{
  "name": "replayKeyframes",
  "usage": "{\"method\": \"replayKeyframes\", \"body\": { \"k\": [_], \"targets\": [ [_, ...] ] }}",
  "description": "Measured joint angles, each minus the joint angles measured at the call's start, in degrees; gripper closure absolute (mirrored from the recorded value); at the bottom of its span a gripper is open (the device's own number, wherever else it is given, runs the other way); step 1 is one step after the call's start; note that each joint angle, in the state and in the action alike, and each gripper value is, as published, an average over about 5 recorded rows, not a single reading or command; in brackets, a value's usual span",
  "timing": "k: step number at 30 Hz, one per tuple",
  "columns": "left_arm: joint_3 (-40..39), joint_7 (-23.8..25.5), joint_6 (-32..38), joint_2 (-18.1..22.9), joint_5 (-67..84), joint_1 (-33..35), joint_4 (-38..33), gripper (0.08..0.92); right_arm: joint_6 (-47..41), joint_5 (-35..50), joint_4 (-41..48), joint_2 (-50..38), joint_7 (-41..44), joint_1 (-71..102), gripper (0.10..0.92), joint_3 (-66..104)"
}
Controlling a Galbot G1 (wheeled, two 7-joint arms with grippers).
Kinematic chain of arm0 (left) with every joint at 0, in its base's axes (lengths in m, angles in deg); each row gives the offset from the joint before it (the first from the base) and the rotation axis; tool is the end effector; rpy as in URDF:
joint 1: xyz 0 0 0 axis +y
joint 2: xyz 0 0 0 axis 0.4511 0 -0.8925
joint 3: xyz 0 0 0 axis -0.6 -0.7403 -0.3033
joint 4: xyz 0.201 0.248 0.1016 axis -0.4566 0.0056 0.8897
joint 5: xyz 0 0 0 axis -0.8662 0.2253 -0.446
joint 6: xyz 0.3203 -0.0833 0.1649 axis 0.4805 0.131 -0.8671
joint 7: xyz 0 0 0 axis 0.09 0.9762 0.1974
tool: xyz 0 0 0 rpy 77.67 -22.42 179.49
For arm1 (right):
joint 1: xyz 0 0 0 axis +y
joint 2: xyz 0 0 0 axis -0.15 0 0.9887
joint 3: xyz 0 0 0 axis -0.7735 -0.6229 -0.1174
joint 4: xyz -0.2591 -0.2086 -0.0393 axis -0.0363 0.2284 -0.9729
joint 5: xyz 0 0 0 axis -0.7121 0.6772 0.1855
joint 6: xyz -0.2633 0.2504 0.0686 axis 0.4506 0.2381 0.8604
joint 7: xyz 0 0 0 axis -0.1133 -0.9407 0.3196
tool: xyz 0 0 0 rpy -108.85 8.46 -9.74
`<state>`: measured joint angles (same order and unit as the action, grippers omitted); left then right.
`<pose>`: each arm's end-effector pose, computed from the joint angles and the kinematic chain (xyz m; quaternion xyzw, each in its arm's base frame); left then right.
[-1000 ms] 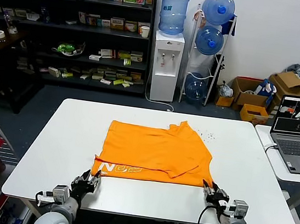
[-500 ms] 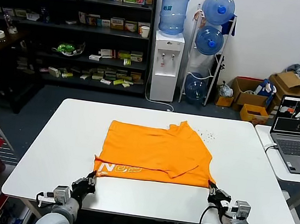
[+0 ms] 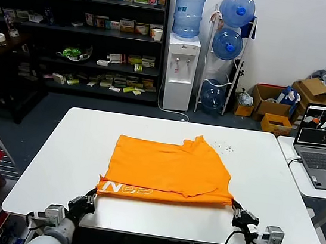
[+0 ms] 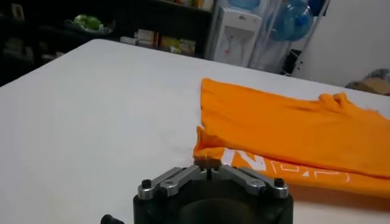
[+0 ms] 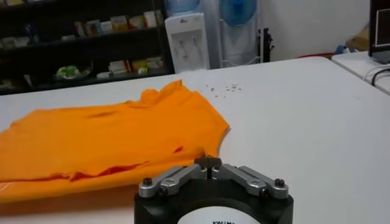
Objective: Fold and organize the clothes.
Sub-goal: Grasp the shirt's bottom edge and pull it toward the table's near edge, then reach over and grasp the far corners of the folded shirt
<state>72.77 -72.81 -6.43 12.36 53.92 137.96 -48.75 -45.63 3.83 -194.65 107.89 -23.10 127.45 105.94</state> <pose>0.2281 0.0406 -0.3354 -0.0209 -0.9651 0.0897 0.2452 0.2193 -0.1075 -0.3182 0.0472 -0.9655 -0.0605 0.2490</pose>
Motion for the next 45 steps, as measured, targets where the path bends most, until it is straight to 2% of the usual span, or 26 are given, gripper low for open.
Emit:
{"method": "replayKeyframes", "body": {
  "k": [8,14,18,30,35,39,41,45],
  "targets": [
    [2.5,-0.6,-0.3,-3.2,1.7,5.7,-4.6,0.91,0.2,0.3,-3.4,0.0,0.0,7.5,0.9,2.0],
    [3.7,-0.5,-0.4,-4.0,1.8,10.1,-6.9,0.904,0.2,-0.4,-4.8,0.3,0.0,10.7,0.892,2.7],
    [4.1,-0.3,-0.7,-4.1,1.8,12.1,-7.8,0.827,0.2,-1.0,-5.8,0.0,0.0,12.2,0.801,3.6],
    [7.1,-1.1,-2.1,-5.8,2.8,13.6,-11.9,0.481,-1.0,0.5,-9.1,-3.9,-0.6,10.1,0.455,5.7],
    [7.4,-0.2,-2.0,-6.3,4.2,10.3,-11.6,0.333,-3.0,3.6,-5.8,-4.9,-2.5,0.0,0.316,2.0],
    [5.6,0.9,-1.5,-6.1,5.6,4.1,-8.4,0.228,-4.6,6.1,-0.4,-4.9,-4.0,-10.9,0.223,-3.1],
    [3.9,1.5,-1.2,-5.9,6.4,-0.1,-5.8,0.192,-5.3,7.0,3.1,-4.5,-4.6,-16.5,0.209,-6.0],
    [-0.4,2.8,-1.1,-5.0,7.9,-9.2,1.0,0.178,-6.5,7.9,10.8,-2.8,-5.2,-26.8,0.203,-11.6]
  ]
}}
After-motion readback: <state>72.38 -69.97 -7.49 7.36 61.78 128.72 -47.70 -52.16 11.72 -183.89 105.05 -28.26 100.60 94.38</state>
